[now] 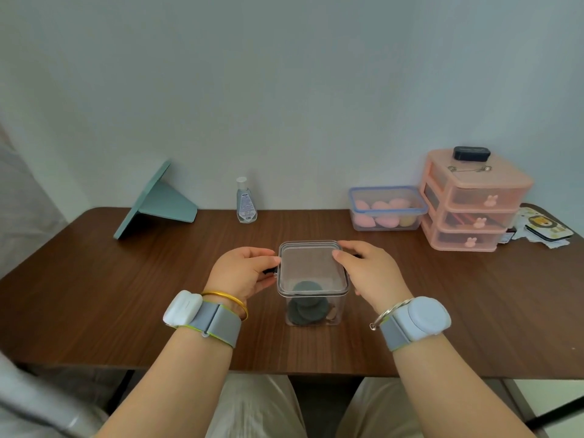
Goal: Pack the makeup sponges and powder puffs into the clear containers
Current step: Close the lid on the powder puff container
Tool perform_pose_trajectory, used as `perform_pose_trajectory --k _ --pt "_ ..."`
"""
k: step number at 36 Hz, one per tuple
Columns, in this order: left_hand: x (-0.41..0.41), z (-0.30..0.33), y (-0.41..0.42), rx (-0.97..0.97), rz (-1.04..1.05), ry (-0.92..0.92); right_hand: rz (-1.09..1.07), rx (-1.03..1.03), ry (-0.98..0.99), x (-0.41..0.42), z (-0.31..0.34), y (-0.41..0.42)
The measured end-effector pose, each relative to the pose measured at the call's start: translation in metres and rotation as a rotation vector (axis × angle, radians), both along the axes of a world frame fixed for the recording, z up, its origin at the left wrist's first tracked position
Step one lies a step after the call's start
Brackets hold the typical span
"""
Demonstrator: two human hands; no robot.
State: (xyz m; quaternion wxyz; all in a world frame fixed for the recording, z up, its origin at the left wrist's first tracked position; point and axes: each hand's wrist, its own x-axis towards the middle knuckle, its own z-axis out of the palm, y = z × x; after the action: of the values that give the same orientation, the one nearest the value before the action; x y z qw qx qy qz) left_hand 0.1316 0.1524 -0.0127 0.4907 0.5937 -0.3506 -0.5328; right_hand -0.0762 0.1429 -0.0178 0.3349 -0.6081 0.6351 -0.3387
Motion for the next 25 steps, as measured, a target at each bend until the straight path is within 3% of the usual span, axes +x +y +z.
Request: perform_pose_trajectory --k 3,8,9,12,14,20,25 --pt "0.001 -0.003 -0.001 0.012 0.003 -0.019 0.001 0.004 0.0 0.0 0.0 0.0" --pt "0.0 -0.002 0.004 0.053 0.01 0.12 0.013 -0.016 0.05 0.001 -0.001 0.001" --pt "0.001 -0.003 0.005 0.034 0.019 0.06 0.013 -0.016 0.069 0.001 -0.002 0.001" --pt "0.003 -0.004 0.006 -0.108 0.03 -0.473 -0.031 0.01 0.172 0.002 -0.003 0.001" --pt "0.001 0.0 0.009 -0.2 0.019 -0.72 -0.061 0.01 0.268 0.003 -0.001 0.002" --pt "-0.017 0.014 0.014 -0.235 -0.106 -1.18 -0.04 -0.084 0.532 0.011 0.01 0.008" --pt "-0.03 0.018 0.012 -0.112 -0.195 -1.334 -0.088 -0.083 0.624 0.014 0.011 0.005"
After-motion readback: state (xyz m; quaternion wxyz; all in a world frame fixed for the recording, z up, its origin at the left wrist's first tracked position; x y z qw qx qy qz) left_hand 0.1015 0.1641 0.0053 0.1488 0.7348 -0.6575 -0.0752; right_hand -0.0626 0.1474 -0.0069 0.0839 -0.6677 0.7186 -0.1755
